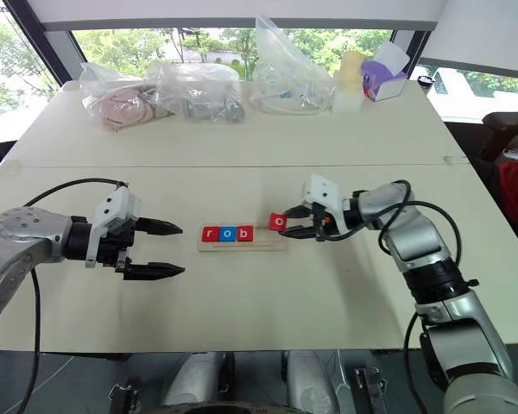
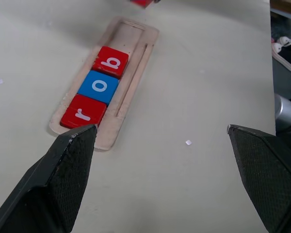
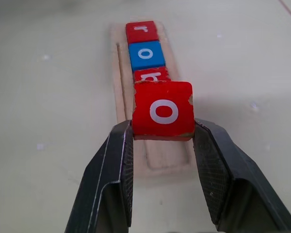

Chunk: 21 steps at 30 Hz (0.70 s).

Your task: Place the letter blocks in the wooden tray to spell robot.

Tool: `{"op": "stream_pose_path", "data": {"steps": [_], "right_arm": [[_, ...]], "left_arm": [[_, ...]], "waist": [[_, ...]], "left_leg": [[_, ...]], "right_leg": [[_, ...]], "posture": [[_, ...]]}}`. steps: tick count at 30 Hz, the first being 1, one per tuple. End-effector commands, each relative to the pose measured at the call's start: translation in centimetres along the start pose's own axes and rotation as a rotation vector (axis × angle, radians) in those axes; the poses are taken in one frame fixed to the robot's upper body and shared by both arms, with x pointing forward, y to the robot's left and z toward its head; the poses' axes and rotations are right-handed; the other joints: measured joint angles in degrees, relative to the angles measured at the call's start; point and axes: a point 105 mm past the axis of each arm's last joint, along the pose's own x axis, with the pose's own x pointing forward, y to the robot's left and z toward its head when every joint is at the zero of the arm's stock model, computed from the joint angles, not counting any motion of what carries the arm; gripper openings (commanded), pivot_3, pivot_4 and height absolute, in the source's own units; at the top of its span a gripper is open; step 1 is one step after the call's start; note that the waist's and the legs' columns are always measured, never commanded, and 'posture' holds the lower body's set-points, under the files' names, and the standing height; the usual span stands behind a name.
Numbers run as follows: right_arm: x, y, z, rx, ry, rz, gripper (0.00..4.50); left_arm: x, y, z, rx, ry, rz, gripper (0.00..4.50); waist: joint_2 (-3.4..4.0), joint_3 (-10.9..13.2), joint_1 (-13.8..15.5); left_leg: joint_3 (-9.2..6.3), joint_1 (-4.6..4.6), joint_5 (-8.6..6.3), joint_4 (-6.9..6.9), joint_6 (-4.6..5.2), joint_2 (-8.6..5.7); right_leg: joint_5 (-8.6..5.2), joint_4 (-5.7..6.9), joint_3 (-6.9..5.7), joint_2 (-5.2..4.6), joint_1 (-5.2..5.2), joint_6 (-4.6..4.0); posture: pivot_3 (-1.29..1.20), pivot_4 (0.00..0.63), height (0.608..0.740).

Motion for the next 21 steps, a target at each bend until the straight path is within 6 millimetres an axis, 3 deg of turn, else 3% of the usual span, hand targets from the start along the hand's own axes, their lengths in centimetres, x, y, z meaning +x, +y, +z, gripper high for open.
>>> {"op": "stream_pose_path", "data": {"steps": [1,7,21], "right_arm": [[0.8,-0.6,-0.1,-0.039,0.033,0.009,1.75],[2.3,-1.2,-0.5,-0.052,0.061,0.032,1.75],[4.1,-0.8,-0.2,-0.090,0.058,0.088,1.75]], "left_arm": [[-0.3,0.0,0.7,0.035,-0.024,0.029,4.50],[-0.3,-0.5,0.4,0.023,-0.032,0.035,4.50],[0.1,-1.1,0.7,0.006,-0.050,0.049,4.50]], "waist": [[0.00,0.00,-0.07],[0.00,0.00,-0.42],[0.00,0.00,-0.49]], "left_leg": [[0.00,-0.06,0.00,0.00,0.00,0.00],[-0.02,-0.54,0.01,0.12,-0.01,0.01],[-0.07,-0.52,0.01,0.13,-0.01,0.02]], "right_leg": [[0.01,0.00,0.00,0.00,-0.06,0.02],[0.03,0.35,0.00,0.04,-0.69,0.05],[0.03,0.38,-0.02,0.07,-0.66,0.04]], "posture": [[0.00,0.150,0.735],[0.00,0.150,0.735],[0.00,0.150,0.735]]}}
